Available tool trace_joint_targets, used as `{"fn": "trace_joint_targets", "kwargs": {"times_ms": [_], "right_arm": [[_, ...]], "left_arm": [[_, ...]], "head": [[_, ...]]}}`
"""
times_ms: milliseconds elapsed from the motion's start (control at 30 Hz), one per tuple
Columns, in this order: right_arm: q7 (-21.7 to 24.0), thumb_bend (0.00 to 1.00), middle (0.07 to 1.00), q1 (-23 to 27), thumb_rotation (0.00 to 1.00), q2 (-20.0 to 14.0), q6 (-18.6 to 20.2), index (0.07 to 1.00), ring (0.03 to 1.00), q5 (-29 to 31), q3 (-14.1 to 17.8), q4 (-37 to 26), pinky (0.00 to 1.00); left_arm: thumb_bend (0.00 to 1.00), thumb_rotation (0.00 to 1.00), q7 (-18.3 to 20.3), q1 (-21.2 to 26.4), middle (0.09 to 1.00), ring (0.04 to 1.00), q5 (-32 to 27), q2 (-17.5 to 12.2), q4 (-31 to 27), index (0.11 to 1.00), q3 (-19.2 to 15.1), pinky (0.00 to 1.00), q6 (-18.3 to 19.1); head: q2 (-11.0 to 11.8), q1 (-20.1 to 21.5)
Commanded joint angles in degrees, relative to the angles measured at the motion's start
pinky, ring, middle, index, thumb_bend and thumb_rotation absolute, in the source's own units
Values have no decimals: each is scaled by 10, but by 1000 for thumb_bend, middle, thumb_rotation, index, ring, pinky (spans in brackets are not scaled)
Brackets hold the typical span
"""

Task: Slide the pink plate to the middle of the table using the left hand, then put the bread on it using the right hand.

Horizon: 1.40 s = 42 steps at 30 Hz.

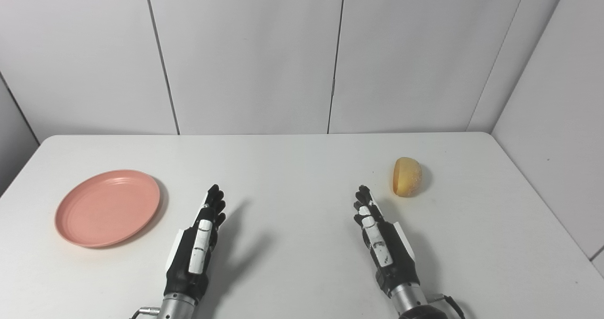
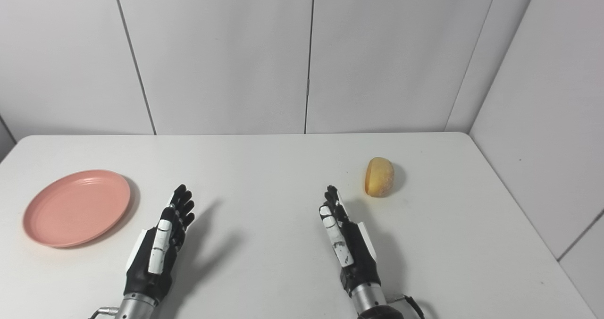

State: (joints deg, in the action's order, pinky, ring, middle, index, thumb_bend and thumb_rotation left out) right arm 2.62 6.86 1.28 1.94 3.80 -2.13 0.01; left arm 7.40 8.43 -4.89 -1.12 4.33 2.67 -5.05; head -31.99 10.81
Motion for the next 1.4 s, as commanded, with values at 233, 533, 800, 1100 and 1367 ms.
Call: {"fn": "trace_joint_targets", "kwargs": {"times_ms": [233, 533, 800, 1100, 1367], "right_arm": [[7, 620, 1000, 12, 900, -2, -1, 1000, 1000, 5, 1, -9, 1000], [7, 644, 1000, 7, 890, -4, 2, 1000, 1000, 4, 2, -16, 1000], [31, 592, 1000, -4, 893, -29, -23, 1000, 1000, 29, 14, -21, 1000], [59, 522, 1000, -12, 908, -51, -48, 1000, 1000, 57, 30, -8, 1000], [73, 521, 1000, -10, 923, -59, -80, 1000, 1000, 68, 38, 20, 1000]], "left_arm": [[675, 1000, 0, -6, 1000, 1000, 4, 2, 17, 1000, 2, 1000, -12], [671, 1000, -1, -9, 1000, 1000, 8, 4, 13, 1000, 6, 1000, -10], [661, 1000, -22, -13, 1000, 1000, 44, 25, 31, 1000, 20, 1000, -36], [703, 1000, -43, -13, 1000, 1000, 72, 51, 54, 1000, 32, 1000, -52], [688, 1000, -56, -8, 1000, 1000, 87, 60, 68, 1000, 36, 1000, -57]], "head": [[2, -1], [9, -43], [32, -145], [64, -228], [77, -244]]}}
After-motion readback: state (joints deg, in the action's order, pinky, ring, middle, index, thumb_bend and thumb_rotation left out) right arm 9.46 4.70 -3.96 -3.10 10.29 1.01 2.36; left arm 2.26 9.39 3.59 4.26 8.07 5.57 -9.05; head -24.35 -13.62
